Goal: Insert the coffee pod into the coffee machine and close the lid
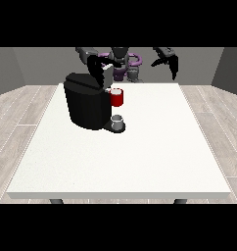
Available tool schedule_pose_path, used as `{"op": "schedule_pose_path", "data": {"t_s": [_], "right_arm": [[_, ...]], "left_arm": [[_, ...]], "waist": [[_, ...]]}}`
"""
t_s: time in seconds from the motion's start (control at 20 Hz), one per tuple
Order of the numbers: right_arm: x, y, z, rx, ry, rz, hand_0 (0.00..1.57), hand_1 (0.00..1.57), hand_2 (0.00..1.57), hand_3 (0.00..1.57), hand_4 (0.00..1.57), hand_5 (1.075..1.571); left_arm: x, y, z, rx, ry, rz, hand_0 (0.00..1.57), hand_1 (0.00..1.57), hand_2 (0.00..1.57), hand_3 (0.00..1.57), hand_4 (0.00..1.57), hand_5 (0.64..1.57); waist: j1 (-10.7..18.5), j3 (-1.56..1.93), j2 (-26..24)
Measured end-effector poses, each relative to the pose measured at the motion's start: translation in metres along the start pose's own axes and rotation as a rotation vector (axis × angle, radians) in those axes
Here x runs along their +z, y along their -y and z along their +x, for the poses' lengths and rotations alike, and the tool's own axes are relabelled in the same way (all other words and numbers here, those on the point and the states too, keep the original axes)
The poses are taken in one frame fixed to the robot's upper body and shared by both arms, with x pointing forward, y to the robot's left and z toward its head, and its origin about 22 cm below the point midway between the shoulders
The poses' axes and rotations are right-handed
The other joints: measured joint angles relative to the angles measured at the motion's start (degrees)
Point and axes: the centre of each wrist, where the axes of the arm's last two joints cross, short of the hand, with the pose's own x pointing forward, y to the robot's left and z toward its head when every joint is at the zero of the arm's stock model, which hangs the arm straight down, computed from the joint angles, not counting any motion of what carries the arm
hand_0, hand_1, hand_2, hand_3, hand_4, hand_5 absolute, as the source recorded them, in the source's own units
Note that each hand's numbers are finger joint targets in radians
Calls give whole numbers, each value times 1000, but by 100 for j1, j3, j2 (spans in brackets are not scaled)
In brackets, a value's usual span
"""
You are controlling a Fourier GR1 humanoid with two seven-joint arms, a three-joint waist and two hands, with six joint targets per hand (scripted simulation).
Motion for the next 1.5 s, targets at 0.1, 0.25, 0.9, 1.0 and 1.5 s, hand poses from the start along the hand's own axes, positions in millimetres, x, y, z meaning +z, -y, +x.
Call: {"op": "schedule_pose_path", "data": {"t_s": [0.1, 0.25, 0.9, 1.0, 1.5], "right_arm": [[0, 2, 4, 36, -7, -21, 0, 0, 0, 0, 87, 1571], [-1, 8, 16, 89, 1, -44, 0, 0, 0, 0, 219, 1571], [4, 57, 72, 182, -75, -213, 0, 0, 0, 0, 0, 1571], [7, 63, 83, 192, -81, -235, 0, 0, 0, 0, 0, 1571], [20, 101, 123, 230, -28, -355, 0, 0, 0, 0, 0, 1571]], "left_arm": [[-2, 2, 1, -4, 7, -12, 0, 0, 0, 0, 356, 1571], [-9, 3, 8, -13, 24, -29, 0, 0, 0, 0, 337, 1571], [-29, 26, 29, -10, 122, -139, 0, 0, 0, 0, 429, 1571], [-35, 28, 35, -19, 142, -155, 0, 0, 0, 0, 418, 1571], [-53, 48, 61, -26, 231, -253, 0, 0, 0, 0, 362, 1571]], "waist": [[63, 11, 29], [164, 27, 132], [955, 126, 577], [1061, 146, 667], [1856, 199, 1175]]}}
